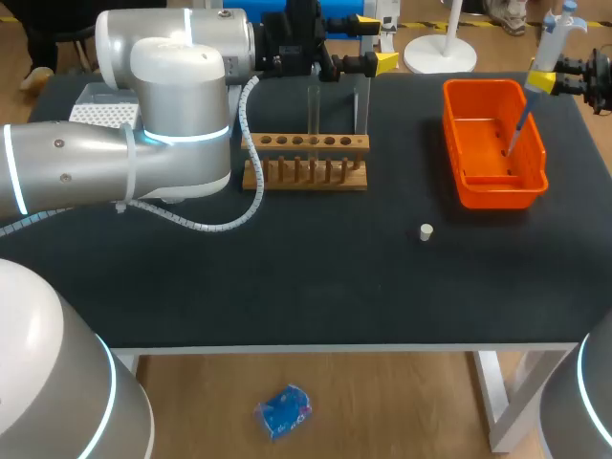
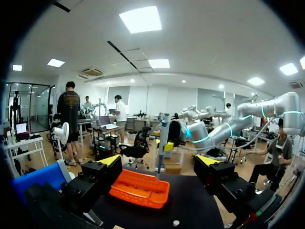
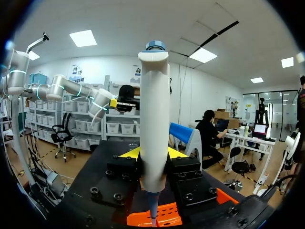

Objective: Invert the test tube, pick up the pipette, mount the tip to pipette, aspirate from beaker and dispense into the tube, eject the tip, return the pipette, and cap with the stopper.

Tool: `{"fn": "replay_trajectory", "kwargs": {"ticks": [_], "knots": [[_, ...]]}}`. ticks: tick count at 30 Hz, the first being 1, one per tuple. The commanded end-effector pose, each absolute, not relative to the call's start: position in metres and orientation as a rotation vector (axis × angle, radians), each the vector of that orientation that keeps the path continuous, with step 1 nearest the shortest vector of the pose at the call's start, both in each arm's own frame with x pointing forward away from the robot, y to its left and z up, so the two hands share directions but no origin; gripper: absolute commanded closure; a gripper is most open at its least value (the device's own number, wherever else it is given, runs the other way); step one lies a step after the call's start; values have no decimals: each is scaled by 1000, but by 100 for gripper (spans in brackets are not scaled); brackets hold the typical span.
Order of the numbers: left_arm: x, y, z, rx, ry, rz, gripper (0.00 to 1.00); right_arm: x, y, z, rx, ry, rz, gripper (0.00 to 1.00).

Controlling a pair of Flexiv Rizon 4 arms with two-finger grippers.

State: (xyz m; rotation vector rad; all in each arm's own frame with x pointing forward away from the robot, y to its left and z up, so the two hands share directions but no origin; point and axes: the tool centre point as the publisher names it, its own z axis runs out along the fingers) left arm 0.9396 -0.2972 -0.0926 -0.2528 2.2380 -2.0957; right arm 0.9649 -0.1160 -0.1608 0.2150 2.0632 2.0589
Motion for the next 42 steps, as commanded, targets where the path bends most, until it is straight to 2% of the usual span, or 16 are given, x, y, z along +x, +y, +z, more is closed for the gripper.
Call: {"fn": "replay_trajectory", "kwargs": {"ticks": [1, 11, 28, 42], "knots": [[942, -302, -89, -261, 2246, -2090, 0, 975, -118, -166, 183, 2071, 2082, 100], [942, -324, -81, -307, 2208, -2098, 0, 975, -118, -166, 183, 2071, 2082, 100], [966, -402, -59, -211, 2172, -2004, 0, 975, -118, -166, 183, 2071, 2082, 100], [966, -402, -59, -211, 2172, -2004, 0, 975, -118, -166, 183, 2071, 2082, 100]]}}
